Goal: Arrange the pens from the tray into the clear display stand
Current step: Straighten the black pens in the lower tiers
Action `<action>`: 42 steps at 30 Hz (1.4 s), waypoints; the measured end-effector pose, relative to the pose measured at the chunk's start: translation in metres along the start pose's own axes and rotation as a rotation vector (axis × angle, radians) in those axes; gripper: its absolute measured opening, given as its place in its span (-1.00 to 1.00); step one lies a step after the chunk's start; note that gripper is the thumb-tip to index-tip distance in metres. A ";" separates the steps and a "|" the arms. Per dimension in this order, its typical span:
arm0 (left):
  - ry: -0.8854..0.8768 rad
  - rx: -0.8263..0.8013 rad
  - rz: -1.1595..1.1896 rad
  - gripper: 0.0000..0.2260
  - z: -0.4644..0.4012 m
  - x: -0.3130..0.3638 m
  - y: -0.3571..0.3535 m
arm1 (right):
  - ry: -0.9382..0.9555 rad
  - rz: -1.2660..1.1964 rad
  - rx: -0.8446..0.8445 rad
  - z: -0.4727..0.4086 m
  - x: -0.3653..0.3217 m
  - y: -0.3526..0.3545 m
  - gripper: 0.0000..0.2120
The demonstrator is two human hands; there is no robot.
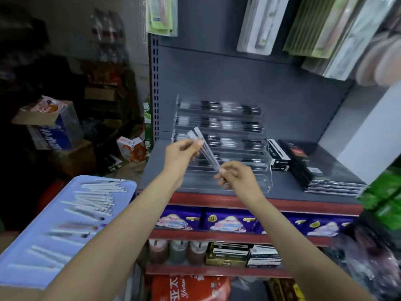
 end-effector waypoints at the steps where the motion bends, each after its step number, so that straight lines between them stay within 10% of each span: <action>1: 0.009 -0.018 -0.015 -0.89 -0.001 -0.001 -0.011 | 0.003 0.008 -0.020 -0.002 0.000 0.005 -0.92; 16: -0.395 -0.649 -0.724 -0.90 -0.035 0.020 -0.099 | 0.210 0.037 0.048 -0.046 -0.038 0.094 -0.79; 25: -0.278 -0.593 -0.797 -0.85 -0.065 -0.010 -0.087 | 0.110 0.101 0.260 -0.081 -0.007 0.149 -0.90; 42: -0.268 -0.442 -0.918 -0.81 -0.065 -0.033 -0.101 | 0.242 1.152 0.229 -0.113 0.028 0.128 -0.83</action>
Point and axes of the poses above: each hand's wrist, its own z-axis away from the middle knuckle, its own y-axis out of the back of the hand, x = y × z, the point moved 5 cm from there along -z, towards the middle knuckle, and after that the axes turned 10 degrees about -y, right-handed, at the moved point
